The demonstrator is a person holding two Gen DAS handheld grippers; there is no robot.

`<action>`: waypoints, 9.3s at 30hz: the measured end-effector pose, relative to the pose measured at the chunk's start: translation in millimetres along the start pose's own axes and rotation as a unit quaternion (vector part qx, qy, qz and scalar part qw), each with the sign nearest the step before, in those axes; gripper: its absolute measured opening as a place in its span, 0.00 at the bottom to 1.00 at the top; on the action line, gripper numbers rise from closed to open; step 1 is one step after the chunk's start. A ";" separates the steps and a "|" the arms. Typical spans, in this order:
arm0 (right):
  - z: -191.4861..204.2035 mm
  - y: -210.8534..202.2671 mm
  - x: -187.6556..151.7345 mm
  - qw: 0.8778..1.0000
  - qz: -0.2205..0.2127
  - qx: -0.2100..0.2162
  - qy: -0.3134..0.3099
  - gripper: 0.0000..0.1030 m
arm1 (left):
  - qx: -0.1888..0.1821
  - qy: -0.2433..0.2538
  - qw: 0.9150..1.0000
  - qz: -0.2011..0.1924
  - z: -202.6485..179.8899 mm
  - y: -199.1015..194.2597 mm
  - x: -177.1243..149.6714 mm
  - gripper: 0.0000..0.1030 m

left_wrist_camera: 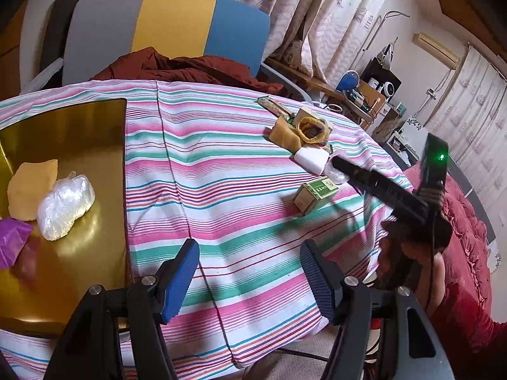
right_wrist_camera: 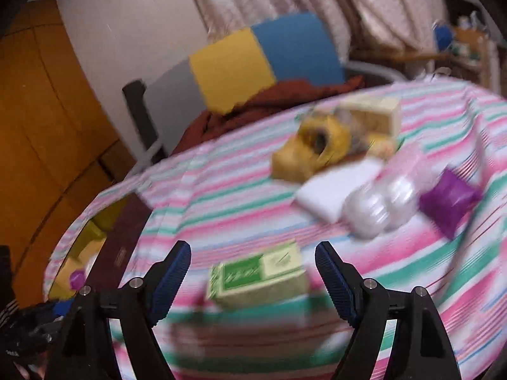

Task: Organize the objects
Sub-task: 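Grasp the green essential oil box with the left tool while the right tool grasps another plastic bundle, then carry the green box and plastic bundle toward the gold tray with both tools, then open both tools to drop the green box and bundle into the tray, then move the left tool to the white sponge while the right tool grasps a purple packet, then grasp the white melamine sponge with the left tool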

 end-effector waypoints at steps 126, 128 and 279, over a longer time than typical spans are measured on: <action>229.0 7.1 -95.5 0.985 0.068 0.116 -0.112 0.63 | 0.062 -0.062 0.994 -0.067 150.5 -63.0 -35.5 0.30; 240.0 8.5 -104.4 0.981 0.076 0.124 -0.126 0.63 | 0.071 -0.056 0.994 -0.055 156.1 -61.3 -41.7 0.30; -163.4 -18.1 45.4 0.966 -0.085 -0.242 0.007 0.73 | -0.045 0.081 0.996 -0.017 -43.1 150.9 70.8 0.57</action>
Point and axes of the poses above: each gripper's, at about its wrist camera, not at the fingertips, and y roughly the way its jaws point, z to its left, x to its top, the point moved 10 cm from there along y, roughly the way its jaws point, and after that the axes turned 9 degrees about y, right-handed, at the moved point
